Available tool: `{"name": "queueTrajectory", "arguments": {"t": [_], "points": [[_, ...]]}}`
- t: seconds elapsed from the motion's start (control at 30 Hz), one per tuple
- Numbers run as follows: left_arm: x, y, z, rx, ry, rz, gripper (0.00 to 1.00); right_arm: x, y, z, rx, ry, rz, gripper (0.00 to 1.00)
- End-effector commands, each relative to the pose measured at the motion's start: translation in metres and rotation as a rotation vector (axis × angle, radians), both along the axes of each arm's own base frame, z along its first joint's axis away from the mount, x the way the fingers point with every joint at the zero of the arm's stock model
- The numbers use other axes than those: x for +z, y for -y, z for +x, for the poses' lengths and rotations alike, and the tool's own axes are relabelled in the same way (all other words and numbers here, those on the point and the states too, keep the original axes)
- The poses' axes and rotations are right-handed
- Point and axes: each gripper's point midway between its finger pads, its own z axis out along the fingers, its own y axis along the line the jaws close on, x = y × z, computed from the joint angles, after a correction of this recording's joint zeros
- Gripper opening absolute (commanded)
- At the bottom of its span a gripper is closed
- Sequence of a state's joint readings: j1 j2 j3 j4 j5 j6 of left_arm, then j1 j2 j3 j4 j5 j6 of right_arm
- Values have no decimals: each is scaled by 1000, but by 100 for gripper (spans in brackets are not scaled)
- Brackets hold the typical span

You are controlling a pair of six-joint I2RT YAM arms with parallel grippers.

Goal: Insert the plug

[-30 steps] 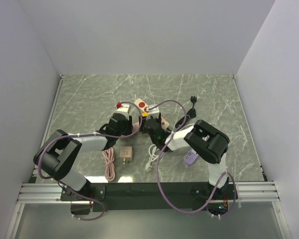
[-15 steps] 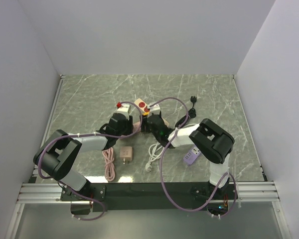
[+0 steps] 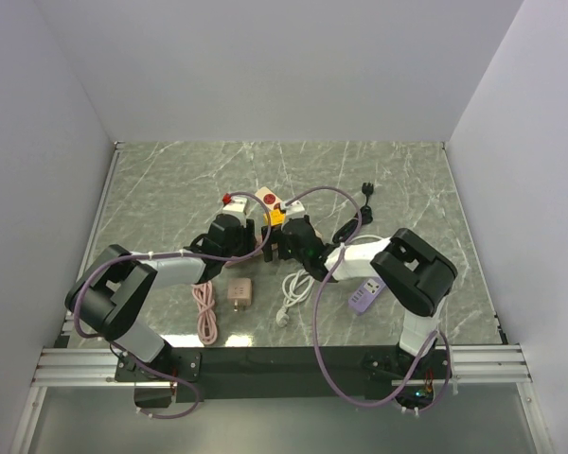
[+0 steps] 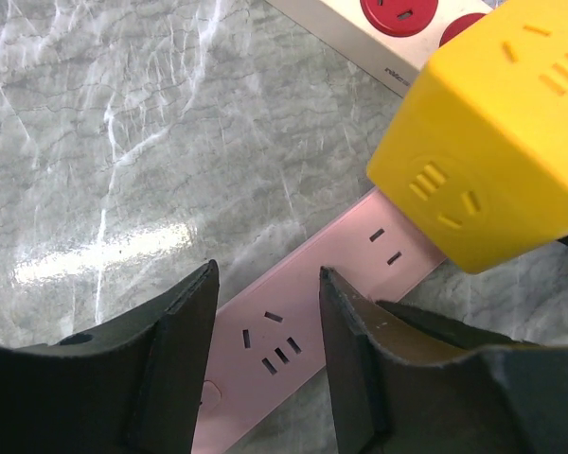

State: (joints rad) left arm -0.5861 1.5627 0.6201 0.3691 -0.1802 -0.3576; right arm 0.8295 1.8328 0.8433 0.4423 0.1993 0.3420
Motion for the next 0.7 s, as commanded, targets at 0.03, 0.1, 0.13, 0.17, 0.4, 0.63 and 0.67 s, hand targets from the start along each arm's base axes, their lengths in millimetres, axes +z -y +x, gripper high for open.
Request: {"name": "queueTrajectory", "arguments": {"t": [0.03, 0.1, 0.13, 0.17, 0.4, 0.63, 0.67], "points": [[-15, -3, -9, -13, -62, 39, 51, -67, 40, -66, 91, -281, -183, 97], [-15, -2, -10, -17, -62, 38, 49, -64, 43, -66, 84, -274, -179, 98], [-15, -2, -10, -17, -64, 39, 49, -59, 44, -64, 80, -263, -171, 98], [-15, -2, -10, -17, -62, 38, 49, -57, 44, -65, 79, -260, -174, 98], [-15, -2, -10, -18, -63, 38, 48, -42, 57, -72, 73, -245, -172, 99], [-15, -2, -9, -19, -62, 39, 48, 18, 66, -85, 88, -178, -89, 99], [-15, -2, -10, -19, -64, 40, 48, 26, 68, -85, 83, -163, -78, 99]]}}
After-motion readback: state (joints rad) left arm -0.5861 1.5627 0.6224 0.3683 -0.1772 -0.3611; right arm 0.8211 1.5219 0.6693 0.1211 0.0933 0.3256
